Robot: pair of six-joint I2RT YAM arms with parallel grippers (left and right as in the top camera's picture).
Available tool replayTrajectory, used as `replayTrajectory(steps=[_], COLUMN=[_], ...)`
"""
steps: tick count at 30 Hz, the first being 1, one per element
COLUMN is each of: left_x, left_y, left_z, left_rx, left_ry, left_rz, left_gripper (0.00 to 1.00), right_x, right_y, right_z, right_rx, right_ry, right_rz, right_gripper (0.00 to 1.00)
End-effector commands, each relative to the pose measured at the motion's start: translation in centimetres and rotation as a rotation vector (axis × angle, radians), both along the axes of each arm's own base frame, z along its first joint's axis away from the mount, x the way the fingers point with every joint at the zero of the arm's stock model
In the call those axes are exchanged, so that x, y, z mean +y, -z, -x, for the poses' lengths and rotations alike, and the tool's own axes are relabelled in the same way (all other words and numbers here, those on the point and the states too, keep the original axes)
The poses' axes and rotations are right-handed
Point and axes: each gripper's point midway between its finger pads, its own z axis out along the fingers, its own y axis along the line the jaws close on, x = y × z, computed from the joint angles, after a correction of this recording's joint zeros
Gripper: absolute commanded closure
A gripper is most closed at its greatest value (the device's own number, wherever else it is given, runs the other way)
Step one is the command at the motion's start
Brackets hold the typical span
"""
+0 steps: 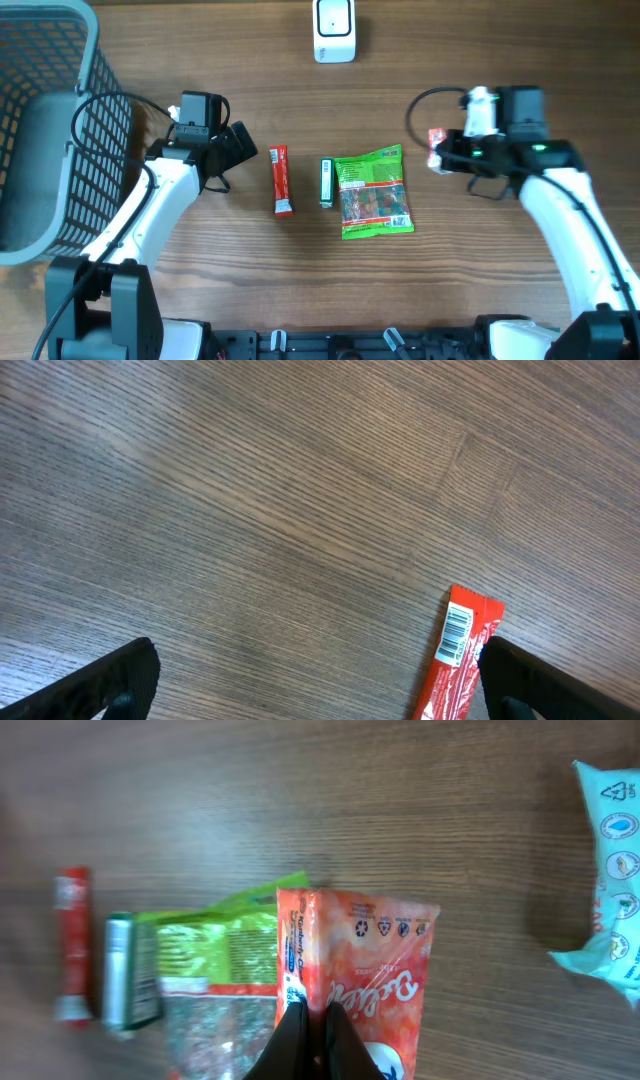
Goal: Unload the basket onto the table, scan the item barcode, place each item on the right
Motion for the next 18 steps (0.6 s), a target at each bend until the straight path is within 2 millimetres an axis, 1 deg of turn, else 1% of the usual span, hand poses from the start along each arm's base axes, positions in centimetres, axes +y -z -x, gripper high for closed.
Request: replayTrajectory(steps=[1,2,4,6,8,9,12,14,18], left_x=[-0.1,-0.1,-0.1,-0.1,-0.1,-0.1,-0.1,-0.1,-0.1], left_y=[-0.4,-0.4,-0.4,-0.4,-0.4,-0.4,-0.4,-0.4,-0.4], left_z=[-0.1,-0.1,-0.1,-0.1,-0.1,-0.1,-0.1,-0.1,-0.1], left_rx=[-0.010,-0.010,-0.010,-0.010,-0.010,-0.010,-0.010,-0.010,-0.010], left_ry=[-0.011,-0.011,-0.011,-0.011,-0.011,-0.011,-0.011,-0.011,-0.011], left_rz=[0.015,0.015,0.015,0.015,0.015,0.015,0.016,0.015,0.015], left_gripper=[0.00,0.00,0.00,0.00,0.00,0.00,0.00,0.00,0.00], right_x=[0.6,0.3,0.0,0.1,0.3,0.5,0.9,0.8,0.6], right_y=[-2.8,-2.8,-2.2,-0.9,0.9,2.4,4.0,5.5,7.1], right_z=[0.4,0.5,0.7,0.8,0.7,0.3,-0.4,-0.7,-0.9], right_rx=[-0.069,-0.073,-0.065,-0.042,-0.018,0.006,0.028,0.048,0.075], right_ry=[-0.113,-0.115,-0.124,-0.130,-0.145,-0.150,-0.160,-0.153,-0.140], right_rz=[-0.276,-0.321,-0.369,-0.399,-0.427,-0.459,-0.521,-0.527,-0.513], right_gripper=[0.96,0.96,0.96,0.96,0.96,0.96,0.96,0.95,0.95])
